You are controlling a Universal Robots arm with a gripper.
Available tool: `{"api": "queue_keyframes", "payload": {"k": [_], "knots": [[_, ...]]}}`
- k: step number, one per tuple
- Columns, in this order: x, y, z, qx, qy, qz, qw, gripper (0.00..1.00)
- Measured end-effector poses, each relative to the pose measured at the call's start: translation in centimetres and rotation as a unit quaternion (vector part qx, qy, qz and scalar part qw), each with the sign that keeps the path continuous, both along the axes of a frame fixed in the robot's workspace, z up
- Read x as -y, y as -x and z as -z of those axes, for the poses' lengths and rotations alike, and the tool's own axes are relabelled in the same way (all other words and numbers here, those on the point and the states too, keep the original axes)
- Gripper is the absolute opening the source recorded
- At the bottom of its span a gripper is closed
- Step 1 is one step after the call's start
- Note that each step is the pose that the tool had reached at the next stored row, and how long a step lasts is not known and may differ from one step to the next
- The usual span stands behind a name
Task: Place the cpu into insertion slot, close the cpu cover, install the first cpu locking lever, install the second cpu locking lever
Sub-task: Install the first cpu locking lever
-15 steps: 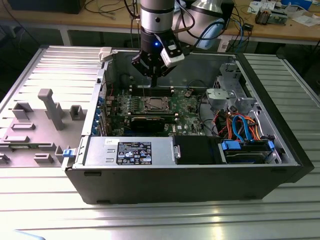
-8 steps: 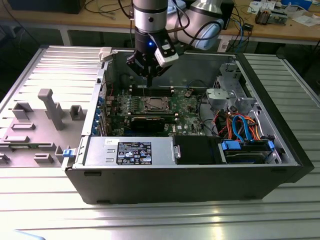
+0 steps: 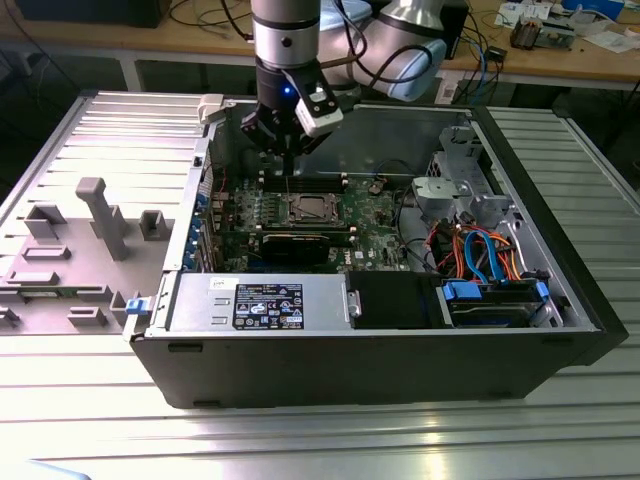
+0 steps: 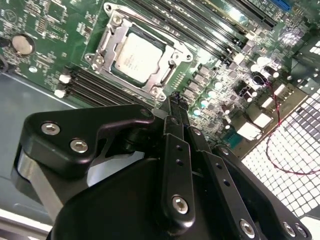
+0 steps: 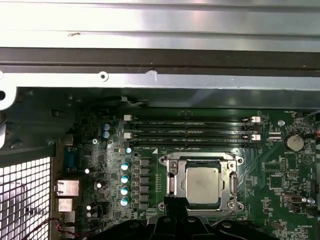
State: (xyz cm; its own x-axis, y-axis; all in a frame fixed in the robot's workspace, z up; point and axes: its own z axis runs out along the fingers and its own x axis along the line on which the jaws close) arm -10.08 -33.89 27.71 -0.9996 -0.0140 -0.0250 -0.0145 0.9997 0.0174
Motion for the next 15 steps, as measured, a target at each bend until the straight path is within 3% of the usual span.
{"api": "queue_keyframes", "payload": {"k": [4, 11, 13, 15], "knots": [[-0.07, 1.71, 0.42, 0.0029, -0.0001, 0.0, 1.0, 0.11], [-1.31, 1.8, 0.9, 0.003, -0.0003, 0.0, 1.0, 0.11], [-2.01, 1.81, 1.07, 0.003, -0.0003, -0.005, 0.99998, 0.11], [-2.39, 1.8, 1.15, 0.0031, -0.0003, -0.008, 0.99996, 0.11]]}}
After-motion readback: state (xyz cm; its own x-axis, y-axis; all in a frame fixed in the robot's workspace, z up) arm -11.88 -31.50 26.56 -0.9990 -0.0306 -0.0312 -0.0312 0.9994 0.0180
